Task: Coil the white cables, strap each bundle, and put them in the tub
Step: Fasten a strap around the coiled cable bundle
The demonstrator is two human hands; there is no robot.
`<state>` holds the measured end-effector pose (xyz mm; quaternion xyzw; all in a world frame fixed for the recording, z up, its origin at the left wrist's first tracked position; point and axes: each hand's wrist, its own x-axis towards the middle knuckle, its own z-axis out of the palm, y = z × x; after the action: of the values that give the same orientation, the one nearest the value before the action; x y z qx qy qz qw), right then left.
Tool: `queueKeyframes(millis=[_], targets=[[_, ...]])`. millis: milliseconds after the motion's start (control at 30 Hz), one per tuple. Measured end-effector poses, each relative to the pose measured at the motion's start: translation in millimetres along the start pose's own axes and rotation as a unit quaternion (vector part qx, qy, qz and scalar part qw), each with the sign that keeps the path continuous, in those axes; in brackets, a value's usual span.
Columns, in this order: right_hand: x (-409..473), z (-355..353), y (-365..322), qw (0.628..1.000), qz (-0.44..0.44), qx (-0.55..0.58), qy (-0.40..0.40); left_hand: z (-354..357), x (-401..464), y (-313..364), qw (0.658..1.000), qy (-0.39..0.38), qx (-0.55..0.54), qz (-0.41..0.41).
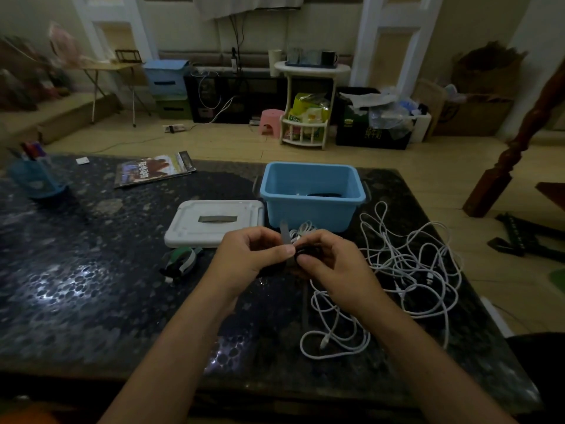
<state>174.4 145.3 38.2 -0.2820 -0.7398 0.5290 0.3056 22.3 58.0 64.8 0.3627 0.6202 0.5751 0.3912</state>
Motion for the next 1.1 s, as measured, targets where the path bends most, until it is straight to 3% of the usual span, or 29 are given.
queueKeyframes(millis=[433,600,733,900,1100], targets=[[-1,-1,-4,0.996,-0.059,-0.07,0.004,-7,0,-3,0.998,-0.005,0.058,-0.019],[5,3,-2,0.999,0.039,-0.014,-0.001,-6,-1,-1,0.996,0.051,0.064,0.046],[2,8,-13,0.979,0.159,0.128,0.016,-5,-1,0,0.981,0.066,0.141,0.118],[1,10,-10,0.98,0.113,0.163,0.035,-5,-1,-3,0.979,0.052,0.163,0.113],[2,7,-1,0.995,0.041,0.085,0.019,-7,-1,-2,0.984,0.038,0.148,0.086]])
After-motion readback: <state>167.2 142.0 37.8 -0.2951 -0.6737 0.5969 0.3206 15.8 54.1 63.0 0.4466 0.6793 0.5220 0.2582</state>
